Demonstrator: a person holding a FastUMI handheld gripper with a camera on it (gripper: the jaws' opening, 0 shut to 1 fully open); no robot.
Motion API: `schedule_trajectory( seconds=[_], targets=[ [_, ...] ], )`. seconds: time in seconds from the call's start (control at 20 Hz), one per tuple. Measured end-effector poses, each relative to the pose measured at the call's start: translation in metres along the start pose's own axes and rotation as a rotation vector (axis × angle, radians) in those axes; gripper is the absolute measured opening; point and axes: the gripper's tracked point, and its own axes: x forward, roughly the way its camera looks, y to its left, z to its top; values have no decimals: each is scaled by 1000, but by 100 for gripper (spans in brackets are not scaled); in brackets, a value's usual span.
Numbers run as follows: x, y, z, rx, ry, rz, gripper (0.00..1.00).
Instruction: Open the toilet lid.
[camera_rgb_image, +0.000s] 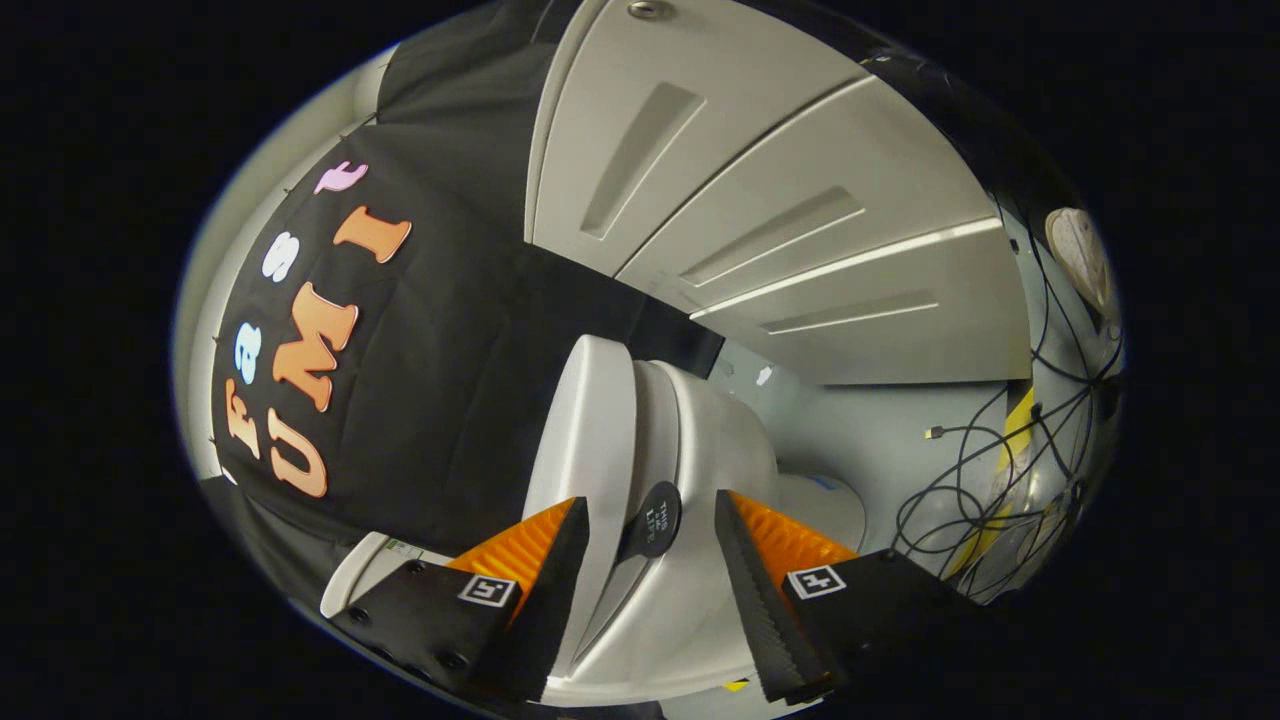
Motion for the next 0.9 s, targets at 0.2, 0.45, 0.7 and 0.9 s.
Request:
schedule_trajectory(
  seconds=[0.2,0.45,0.7,0.9],
  targets=[
    [8,-7,-1,23,8,-1,54],
    [16,-5,-5,48,21,29,35],
    [17,-3,-2,105,12,56,12],
    [20,3,-2,100,-8,38,8]
  ],
)
